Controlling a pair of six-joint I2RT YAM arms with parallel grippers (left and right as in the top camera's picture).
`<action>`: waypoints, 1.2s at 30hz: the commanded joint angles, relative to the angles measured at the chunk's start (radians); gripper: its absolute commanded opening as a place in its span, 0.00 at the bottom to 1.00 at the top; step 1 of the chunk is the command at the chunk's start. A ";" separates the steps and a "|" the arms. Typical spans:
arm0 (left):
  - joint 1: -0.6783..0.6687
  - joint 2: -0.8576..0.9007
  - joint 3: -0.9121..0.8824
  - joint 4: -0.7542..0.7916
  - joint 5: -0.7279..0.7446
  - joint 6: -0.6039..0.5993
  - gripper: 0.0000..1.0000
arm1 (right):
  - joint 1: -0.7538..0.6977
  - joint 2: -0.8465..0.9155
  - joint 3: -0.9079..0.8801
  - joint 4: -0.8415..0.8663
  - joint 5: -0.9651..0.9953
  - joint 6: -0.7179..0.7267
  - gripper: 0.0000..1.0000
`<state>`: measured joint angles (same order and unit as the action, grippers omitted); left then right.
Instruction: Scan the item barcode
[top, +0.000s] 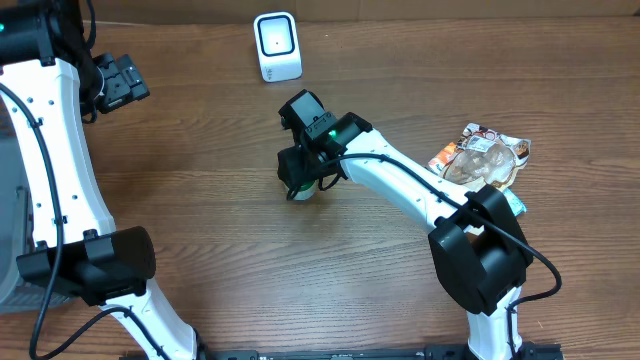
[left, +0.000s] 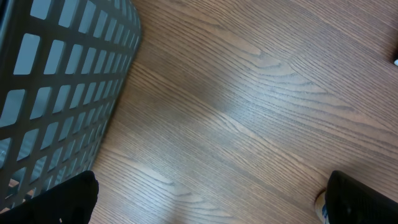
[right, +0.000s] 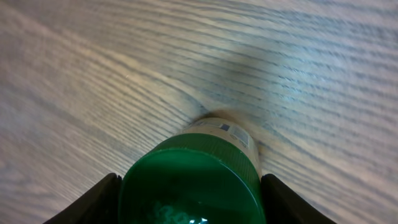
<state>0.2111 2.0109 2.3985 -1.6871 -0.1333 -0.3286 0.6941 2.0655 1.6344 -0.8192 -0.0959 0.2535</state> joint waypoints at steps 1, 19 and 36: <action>0.002 -0.037 0.024 -0.002 -0.016 0.022 0.99 | -0.003 0.010 0.006 -0.024 0.032 -0.254 0.53; 0.002 -0.037 0.024 -0.002 -0.016 0.023 0.99 | -0.003 0.010 0.045 -0.253 0.174 -0.829 0.64; 0.002 -0.037 0.024 -0.002 -0.016 0.023 1.00 | -0.021 -0.080 0.211 -0.350 0.174 -0.481 1.00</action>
<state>0.2111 2.0102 2.3985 -1.6871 -0.1356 -0.3286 0.6899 2.0583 1.7901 -1.1500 0.0700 -0.3946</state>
